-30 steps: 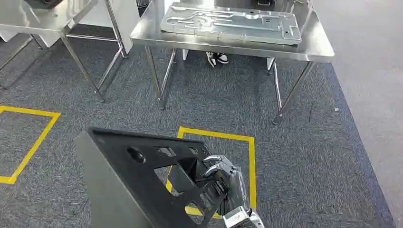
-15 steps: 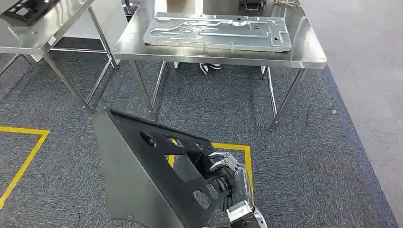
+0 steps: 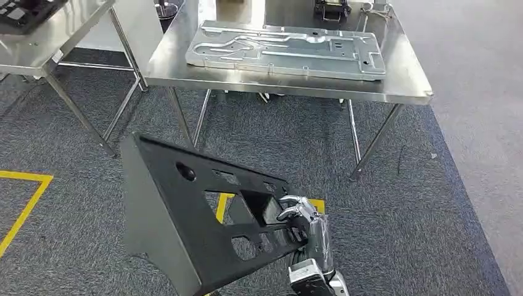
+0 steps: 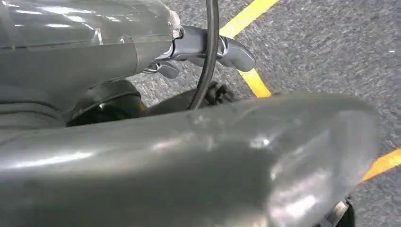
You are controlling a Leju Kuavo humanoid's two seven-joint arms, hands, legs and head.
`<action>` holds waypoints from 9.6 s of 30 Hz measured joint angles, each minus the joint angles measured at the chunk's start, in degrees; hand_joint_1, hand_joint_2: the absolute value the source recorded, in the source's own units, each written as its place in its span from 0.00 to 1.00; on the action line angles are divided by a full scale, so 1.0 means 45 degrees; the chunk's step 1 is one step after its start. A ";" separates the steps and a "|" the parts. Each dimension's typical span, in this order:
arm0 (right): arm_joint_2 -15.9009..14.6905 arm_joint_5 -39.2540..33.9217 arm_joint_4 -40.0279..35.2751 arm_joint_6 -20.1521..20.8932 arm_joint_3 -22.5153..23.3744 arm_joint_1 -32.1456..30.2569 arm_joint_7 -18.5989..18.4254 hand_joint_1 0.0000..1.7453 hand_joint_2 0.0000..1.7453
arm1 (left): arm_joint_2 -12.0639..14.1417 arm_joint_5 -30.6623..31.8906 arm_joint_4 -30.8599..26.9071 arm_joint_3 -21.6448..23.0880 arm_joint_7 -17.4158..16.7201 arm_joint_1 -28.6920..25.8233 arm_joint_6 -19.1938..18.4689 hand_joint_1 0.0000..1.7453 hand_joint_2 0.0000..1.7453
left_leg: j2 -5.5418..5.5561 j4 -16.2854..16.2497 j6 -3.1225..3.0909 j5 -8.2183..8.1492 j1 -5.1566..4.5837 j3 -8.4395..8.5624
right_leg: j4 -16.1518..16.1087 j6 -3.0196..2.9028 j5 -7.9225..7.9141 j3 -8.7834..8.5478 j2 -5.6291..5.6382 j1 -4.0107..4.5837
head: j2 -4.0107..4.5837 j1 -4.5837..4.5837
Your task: Take the parts from the cabinet and place them on the table.
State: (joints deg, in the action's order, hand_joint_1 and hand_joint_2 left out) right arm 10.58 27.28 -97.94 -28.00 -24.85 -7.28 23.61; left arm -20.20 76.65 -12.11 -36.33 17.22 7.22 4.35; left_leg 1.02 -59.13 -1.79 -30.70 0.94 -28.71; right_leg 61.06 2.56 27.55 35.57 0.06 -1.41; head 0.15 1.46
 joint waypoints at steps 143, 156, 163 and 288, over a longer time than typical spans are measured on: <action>-0.1132 1.2682 0.6285 -0.2710 0.2914 0.4077 -0.6115 0.00 1.00 | 0.0010 0.0646 0.0078 0.1452 -0.0908 0.0132 -0.0267 0.00 0.00 | -0.0124 0.0112 0.0246 0.1074 -0.0146 -0.1026 | -0.0755 -0.0289 -0.0163 -0.0737 0.0004 0.0109 | 0.0000 -0.0019; -0.1107 1.2570 0.6528 -0.2720 0.3152 0.4212 -0.5887 0.00 1.00 | -0.0024 0.0442 0.0078 0.1438 -0.0942 0.0115 -0.0705 0.00 0.00 | -0.0128 0.0194 0.0135 0.1199 -0.0180 -0.0986 | -0.0648 -0.0407 -0.0351 -0.0510 -0.0001 0.0202 | 0.0000 -0.0019; -0.0957 1.2570 0.6543 -0.2730 0.3211 0.4250 -0.5726 0.00 1.00 | 0.0000 0.0423 0.0078 0.1428 -0.0918 0.0068 -0.0928 0.00 0.00 | -0.0153 -0.2514 0.0510 -0.0824 -0.0111 -0.1954 | -0.0863 -0.0825 -0.0777 -0.0245 -0.0124 0.0126 | 0.0000 -0.0019; -0.0481 0.1754 1.9016 0.3206 1.1808 0.2275 -0.4881 0.00 0.00 | 0.0272 -0.0767 0.0097 0.0248 -0.0510 -0.0217 0.0656 0.00 0.00 | -0.0132 -0.3783 0.0641 -0.0298 -0.0091 -0.3213 | -0.1297 -0.0881 0.0445 -0.1758 -0.0468 0.0216 | 0.0000 0.0010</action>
State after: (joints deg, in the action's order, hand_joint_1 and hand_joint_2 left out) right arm 8.41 35.17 -12.37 -13.57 28.28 2.96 1.64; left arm -18.97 73.20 -11.67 -35.21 14.93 6.24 7.30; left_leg 0.43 -76.15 1.10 -32.04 0.53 -43.17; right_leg 55.22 -1.41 29.56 27.66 -2.05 -0.44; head 0.15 1.51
